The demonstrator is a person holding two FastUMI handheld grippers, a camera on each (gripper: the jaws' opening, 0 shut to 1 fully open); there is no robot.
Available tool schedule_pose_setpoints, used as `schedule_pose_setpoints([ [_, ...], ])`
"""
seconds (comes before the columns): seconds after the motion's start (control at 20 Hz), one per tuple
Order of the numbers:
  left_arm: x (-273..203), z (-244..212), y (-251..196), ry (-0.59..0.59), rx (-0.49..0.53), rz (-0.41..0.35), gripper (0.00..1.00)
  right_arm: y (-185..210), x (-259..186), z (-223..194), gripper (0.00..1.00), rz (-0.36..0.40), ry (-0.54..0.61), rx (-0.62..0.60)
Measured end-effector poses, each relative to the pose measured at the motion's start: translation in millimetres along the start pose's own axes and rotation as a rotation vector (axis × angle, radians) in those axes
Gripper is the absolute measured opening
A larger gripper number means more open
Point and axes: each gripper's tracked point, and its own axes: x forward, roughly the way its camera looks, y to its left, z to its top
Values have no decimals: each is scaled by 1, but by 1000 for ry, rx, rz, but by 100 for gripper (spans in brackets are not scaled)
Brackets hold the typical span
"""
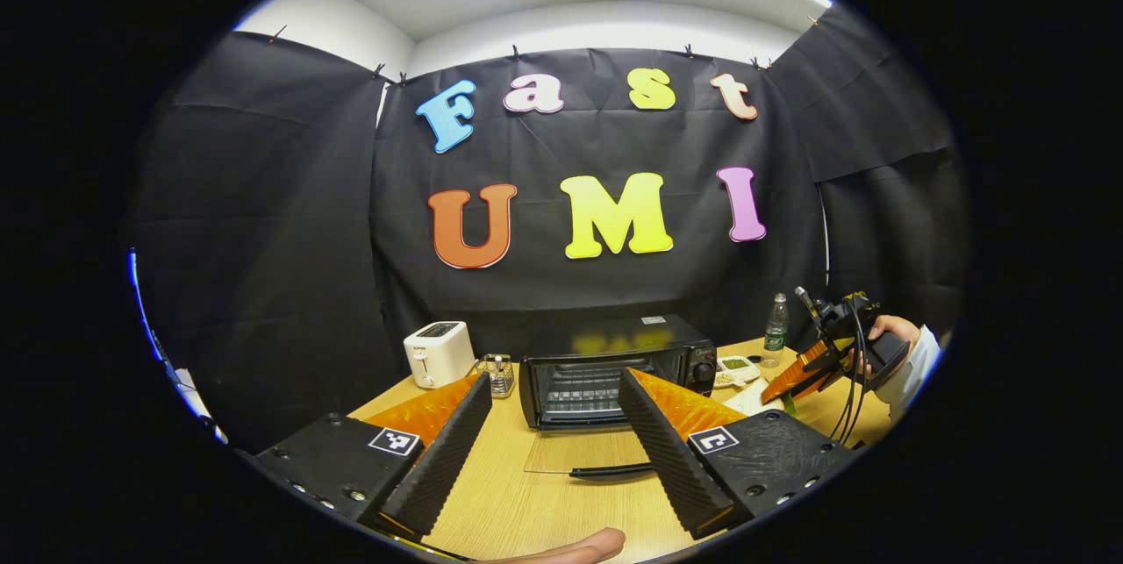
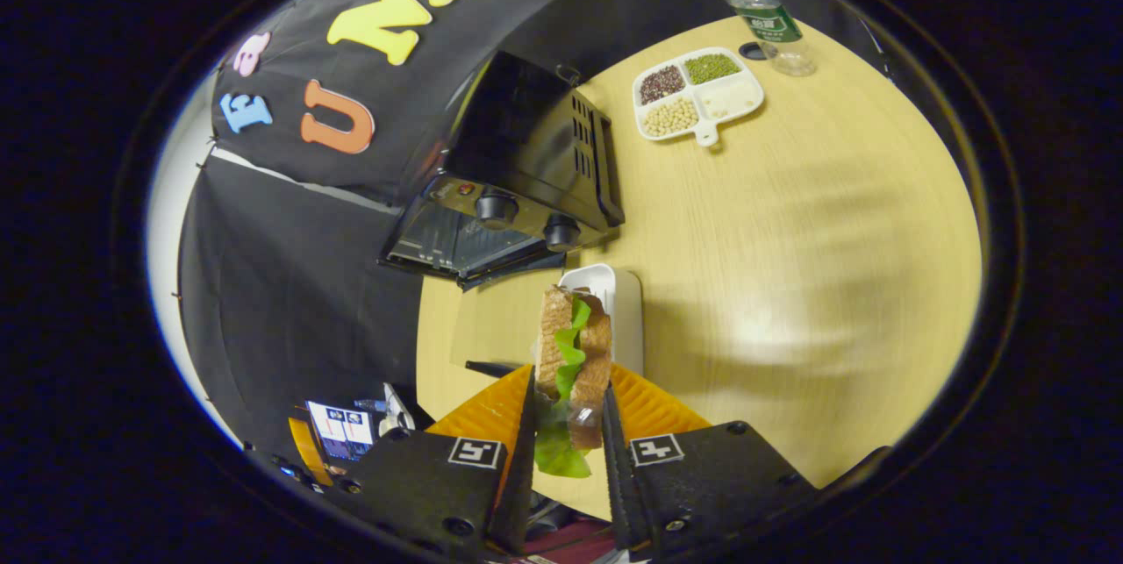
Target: Open the electric oven with the left hand, put the food in, and close the electric oven.
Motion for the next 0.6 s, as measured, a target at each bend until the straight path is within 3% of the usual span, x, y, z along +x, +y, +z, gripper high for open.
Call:
schedule_pose_setpoints([
  [0.1, -7, -2, 4, -5, -8, -9, 95, 12, 0, -15, 37, 7, -75, 0],
  [0.35, -31, -1, 23, -23, -36, -14, 95, 67, 29, -47, 37, 122, -249, 91],
  [0.6, -44, -10, 55, -36, -28, 16, 95, 135, 81, -65, 37, 290, -383, 159],
])
